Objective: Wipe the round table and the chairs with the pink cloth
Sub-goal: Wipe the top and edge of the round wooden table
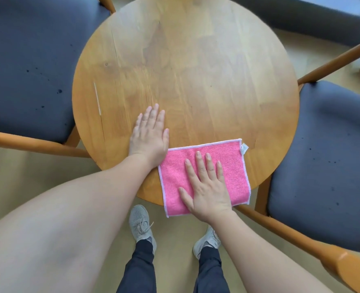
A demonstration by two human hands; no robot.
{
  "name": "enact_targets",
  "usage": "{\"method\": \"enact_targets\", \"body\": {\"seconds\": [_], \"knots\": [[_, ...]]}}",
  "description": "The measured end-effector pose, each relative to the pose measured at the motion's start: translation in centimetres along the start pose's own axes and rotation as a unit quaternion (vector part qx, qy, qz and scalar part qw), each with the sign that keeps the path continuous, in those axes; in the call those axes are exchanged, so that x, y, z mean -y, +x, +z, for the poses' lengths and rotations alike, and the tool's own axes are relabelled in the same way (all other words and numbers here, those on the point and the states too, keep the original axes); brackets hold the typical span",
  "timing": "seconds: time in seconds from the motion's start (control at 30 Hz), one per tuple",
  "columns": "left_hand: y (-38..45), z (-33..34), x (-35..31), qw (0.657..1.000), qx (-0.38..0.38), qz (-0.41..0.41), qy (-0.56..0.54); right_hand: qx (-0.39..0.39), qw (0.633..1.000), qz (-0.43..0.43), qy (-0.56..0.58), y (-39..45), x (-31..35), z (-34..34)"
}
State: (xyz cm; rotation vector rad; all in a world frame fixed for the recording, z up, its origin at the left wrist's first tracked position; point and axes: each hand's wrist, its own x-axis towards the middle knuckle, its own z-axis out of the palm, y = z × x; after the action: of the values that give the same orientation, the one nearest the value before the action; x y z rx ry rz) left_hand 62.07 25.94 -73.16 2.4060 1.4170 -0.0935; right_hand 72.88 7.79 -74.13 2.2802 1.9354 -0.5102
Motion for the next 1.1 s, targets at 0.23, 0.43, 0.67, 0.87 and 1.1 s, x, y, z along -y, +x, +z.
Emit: {"method": "enact_targets", "body": {"seconds": [0.23,0.43,0.67,0.87,1.1], "knots": [[2.9,-0.1,-1.0,0.999,-0.031,0.007,-0.003,-0.013,1.000,0.013,0.003,0.9,-4.3,-1.0],[5.1,0.2,-2.3,0.998,-0.050,-0.021,-0.007,-0.001,0.997,0.075,-0.002,3.1,-10.6,-2.4],[5.0,0.7,-2.6,0.996,-0.067,-0.062,-0.016,-0.005,0.995,0.095,-0.002,4.8,-14.1,-3.2],[5.3,0.9,-2.6,0.996,-0.075,-0.055,-0.001,-0.049,0.973,0.226,0.022,9.5,-19.3,-5.5],[5.1,0.9,-2.4,0.996,-0.070,-0.057,-0.001,-0.059,0.966,0.251,0.007,10.9,-19.4,-5.1]]}}
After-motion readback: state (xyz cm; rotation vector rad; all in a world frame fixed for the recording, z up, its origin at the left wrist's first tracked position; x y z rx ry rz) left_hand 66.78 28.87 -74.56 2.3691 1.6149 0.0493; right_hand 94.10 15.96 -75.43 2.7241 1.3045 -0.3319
